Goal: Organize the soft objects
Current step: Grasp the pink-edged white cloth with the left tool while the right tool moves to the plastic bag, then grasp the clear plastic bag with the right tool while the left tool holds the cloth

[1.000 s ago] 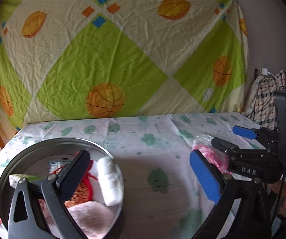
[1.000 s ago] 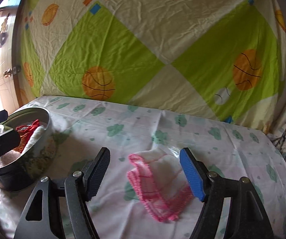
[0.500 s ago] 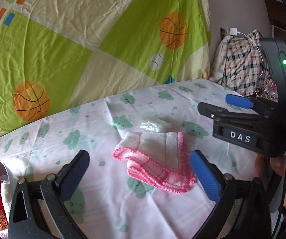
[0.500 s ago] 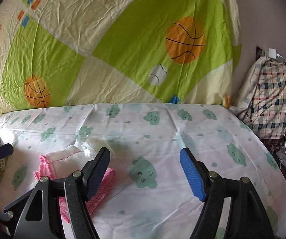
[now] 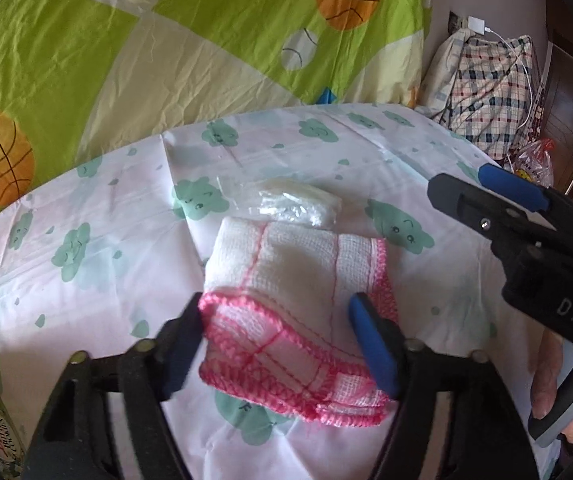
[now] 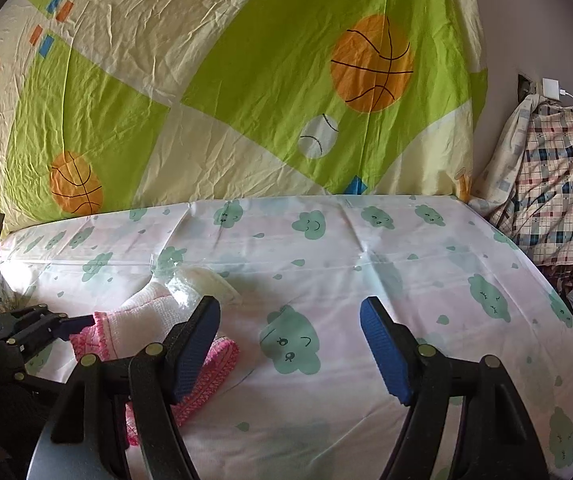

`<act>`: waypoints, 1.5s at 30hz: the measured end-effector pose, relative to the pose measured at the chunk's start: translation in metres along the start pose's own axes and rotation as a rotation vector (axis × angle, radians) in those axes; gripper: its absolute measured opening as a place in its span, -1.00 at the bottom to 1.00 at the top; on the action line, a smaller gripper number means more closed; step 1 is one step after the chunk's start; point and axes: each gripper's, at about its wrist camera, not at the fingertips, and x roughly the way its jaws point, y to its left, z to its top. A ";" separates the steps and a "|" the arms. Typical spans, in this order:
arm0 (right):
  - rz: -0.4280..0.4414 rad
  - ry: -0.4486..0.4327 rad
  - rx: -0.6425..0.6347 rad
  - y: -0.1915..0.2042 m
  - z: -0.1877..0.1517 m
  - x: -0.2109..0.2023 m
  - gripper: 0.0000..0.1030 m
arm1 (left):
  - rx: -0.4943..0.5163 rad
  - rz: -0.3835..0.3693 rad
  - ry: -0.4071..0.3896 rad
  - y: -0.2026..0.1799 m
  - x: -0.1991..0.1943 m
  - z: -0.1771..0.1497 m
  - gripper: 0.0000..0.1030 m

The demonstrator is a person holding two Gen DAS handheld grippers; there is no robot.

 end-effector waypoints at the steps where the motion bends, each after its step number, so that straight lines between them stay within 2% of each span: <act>1: -0.001 0.001 -0.002 0.000 0.000 0.001 0.45 | -0.010 -0.022 0.012 0.002 0.002 0.000 -0.25; 3: -0.001 0.003 -0.004 0.001 0.000 0.002 0.45 | -0.028 -0.065 0.018 0.007 0.002 -0.001 -0.60; 7: 0.006 -0.004 0.007 0.000 0.000 0.001 0.45 | -0.039 -0.105 0.007 0.011 -0.002 -0.004 -0.68; 12: 0.025 0.028 0.006 0.007 0.004 0.010 0.45 | -0.039 -0.087 -0.029 0.017 -0.015 -0.011 -0.69; 16: 0.047 0.046 -0.016 0.022 0.013 0.017 0.45 | -0.055 -0.041 -0.063 0.029 -0.027 -0.020 -0.69; 25: 0.053 0.153 -0.059 0.053 0.022 0.059 0.45 | -0.176 0.033 -0.135 0.066 -0.047 -0.032 -0.69; 29: 0.063 0.178 -0.088 0.063 0.023 0.074 0.45 | -0.190 0.081 -0.169 0.072 -0.054 -0.035 -0.69; 39: 0.098 0.272 -0.117 0.073 0.024 0.103 0.44 | -0.231 0.093 -0.193 0.079 -0.059 -0.038 -0.69; 40: 0.098 0.283 -0.117 0.073 0.024 0.105 0.40 | -0.233 0.092 -0.197 0.080 -0.060 -0.038 -0.69; 41: 0.103 0.293 -0.117 0.073 0.023 0.107 0.21 | -0.235 0.093 -0.201 0.079 -0.061 -0.038 -0.69; 45: 0.115 0.302 -0.118 0.073 0.021 0.107 0.02 | -0.245 0.093 -0.209 0.081 -0.062 -0.039 -0.69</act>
